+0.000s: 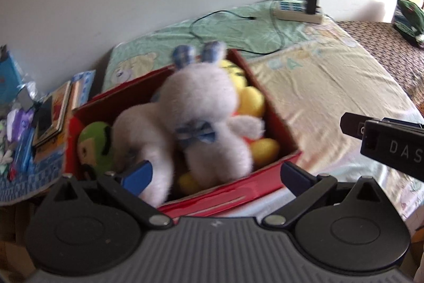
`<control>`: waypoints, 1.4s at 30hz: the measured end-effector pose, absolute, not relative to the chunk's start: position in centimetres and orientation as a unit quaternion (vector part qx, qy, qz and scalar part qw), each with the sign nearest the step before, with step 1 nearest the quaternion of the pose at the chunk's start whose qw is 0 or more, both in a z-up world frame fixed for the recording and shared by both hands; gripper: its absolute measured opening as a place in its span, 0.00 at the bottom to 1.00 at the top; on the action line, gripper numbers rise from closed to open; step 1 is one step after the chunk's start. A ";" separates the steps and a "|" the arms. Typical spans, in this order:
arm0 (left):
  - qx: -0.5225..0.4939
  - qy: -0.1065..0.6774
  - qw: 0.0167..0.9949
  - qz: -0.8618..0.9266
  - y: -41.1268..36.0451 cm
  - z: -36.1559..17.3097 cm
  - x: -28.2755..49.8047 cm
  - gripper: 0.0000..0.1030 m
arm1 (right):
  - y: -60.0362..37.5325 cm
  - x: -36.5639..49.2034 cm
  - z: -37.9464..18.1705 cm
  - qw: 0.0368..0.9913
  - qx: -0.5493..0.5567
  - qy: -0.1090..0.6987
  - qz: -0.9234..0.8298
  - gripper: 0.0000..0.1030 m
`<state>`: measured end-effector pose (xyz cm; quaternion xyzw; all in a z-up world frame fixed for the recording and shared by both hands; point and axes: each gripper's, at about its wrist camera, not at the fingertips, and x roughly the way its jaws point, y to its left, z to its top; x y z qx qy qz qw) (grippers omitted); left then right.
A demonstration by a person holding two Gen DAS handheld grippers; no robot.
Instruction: Organize objects
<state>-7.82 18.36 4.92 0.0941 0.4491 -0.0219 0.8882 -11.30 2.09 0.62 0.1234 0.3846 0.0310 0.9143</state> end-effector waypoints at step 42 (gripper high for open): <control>0.017 0.487 0.870 0.081 27.8 3.2 -6.3 1.00 | 10.9 -9.0 0.4 0.908 0.067 0.396 0.120 0.55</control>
